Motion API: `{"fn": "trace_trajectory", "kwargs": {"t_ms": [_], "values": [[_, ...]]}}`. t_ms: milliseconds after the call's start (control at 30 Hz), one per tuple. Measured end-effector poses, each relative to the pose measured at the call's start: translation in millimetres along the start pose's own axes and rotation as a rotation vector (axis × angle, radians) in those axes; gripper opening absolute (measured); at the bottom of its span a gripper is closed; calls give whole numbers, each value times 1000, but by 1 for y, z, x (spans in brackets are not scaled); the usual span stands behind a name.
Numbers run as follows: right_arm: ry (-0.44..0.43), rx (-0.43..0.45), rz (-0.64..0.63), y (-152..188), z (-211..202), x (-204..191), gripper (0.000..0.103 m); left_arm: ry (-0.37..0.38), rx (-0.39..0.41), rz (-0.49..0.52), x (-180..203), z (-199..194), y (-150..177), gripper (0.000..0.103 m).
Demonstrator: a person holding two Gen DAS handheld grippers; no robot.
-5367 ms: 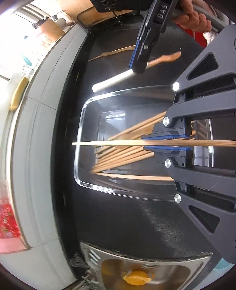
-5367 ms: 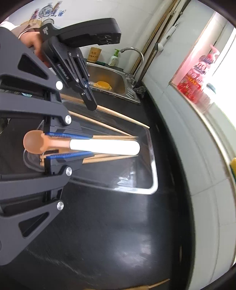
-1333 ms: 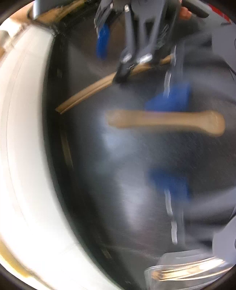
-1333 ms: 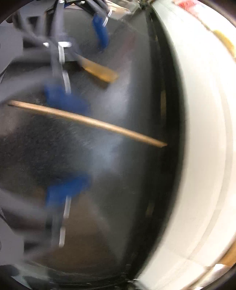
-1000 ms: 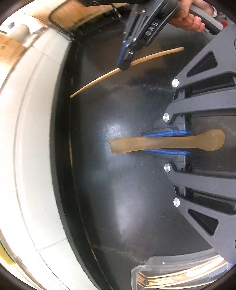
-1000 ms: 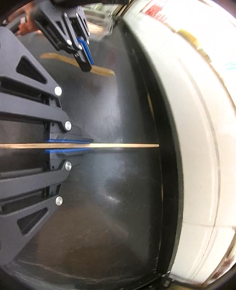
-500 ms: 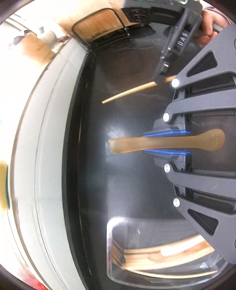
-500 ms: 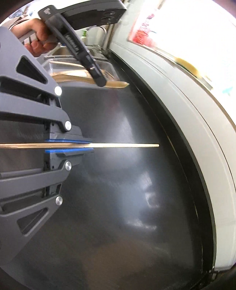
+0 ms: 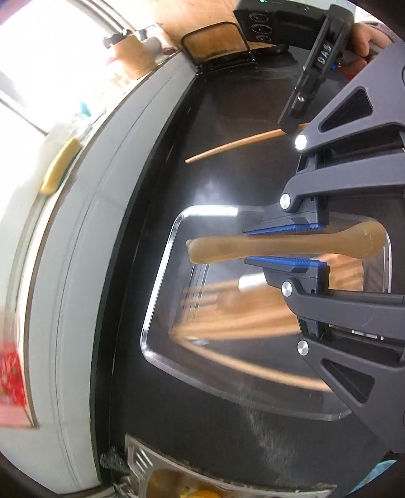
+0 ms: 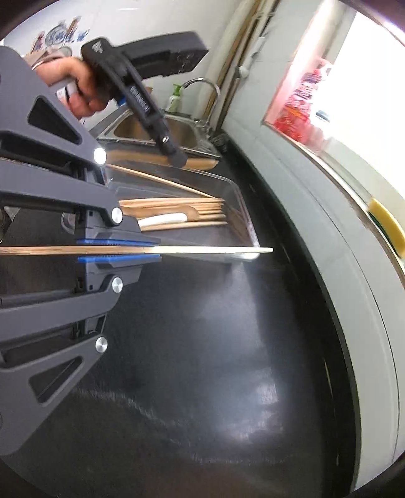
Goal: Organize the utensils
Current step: 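Carry the spatula and chopstick in both tools over the container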
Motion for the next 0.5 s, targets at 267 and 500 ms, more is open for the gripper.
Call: {"fn": "trace_trajectory", "kwargs": {"t_ms": [267,500], "values": [[-8,10,-50,15,28,-47,6,42,-34,8,-54,-12,-2,13],[31,36,-72,23,26,-53,6,65,-48,56,-69,-8,-15,13]]}}
Point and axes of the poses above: each gripper's, at about its wrist camera, not at the fingertips, and z roughly the way its jaws point, x to its right, y to its underside, the point moved 7 cm from there along z, roughly the way its jaws point, and after that the axes turned 3 degrees about x, right-handed, at the moved point
